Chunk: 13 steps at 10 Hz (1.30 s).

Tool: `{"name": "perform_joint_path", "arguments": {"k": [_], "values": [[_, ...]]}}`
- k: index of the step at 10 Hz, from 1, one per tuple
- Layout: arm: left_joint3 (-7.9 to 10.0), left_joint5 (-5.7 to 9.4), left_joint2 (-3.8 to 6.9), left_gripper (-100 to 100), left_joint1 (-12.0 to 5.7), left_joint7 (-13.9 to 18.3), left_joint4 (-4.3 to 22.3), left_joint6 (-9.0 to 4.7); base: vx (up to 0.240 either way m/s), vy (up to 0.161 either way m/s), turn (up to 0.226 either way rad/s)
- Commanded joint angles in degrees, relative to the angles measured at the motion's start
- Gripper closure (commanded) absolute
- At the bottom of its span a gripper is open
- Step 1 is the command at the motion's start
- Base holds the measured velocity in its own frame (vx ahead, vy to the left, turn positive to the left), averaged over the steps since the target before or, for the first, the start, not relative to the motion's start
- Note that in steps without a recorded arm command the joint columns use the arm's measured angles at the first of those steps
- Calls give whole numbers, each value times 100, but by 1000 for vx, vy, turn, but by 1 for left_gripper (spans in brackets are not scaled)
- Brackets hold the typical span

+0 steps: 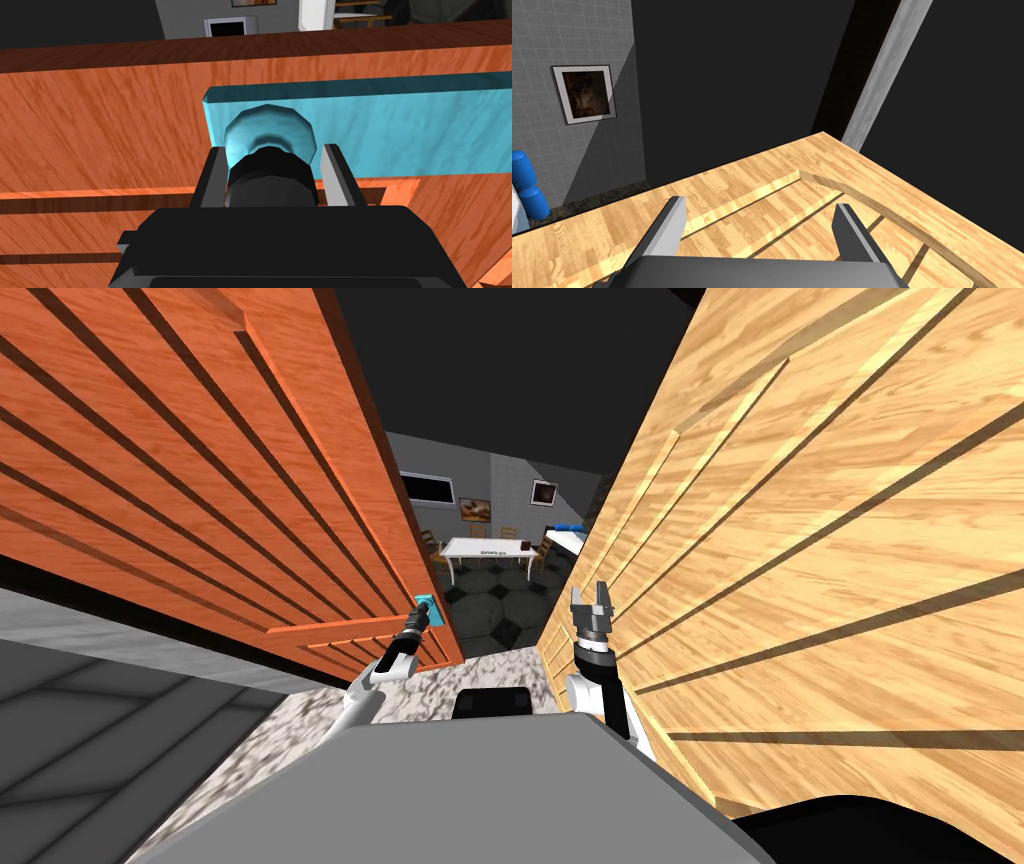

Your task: Pull the door open

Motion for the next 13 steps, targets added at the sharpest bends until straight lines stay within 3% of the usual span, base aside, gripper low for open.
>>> {"name": "perform_joint_path", "arguments": {"k": [1, 5, 13], "values": [[-3, -2, -5, 100, 6, -9, 0, 3, -30, 7, -5], [-3, -2, -5, 100, 6, -9, 0, 3, -13, 1, -2], [-392, 71, 464, 100, 225, 413, -82, -193, -183, 72, -138]]}}
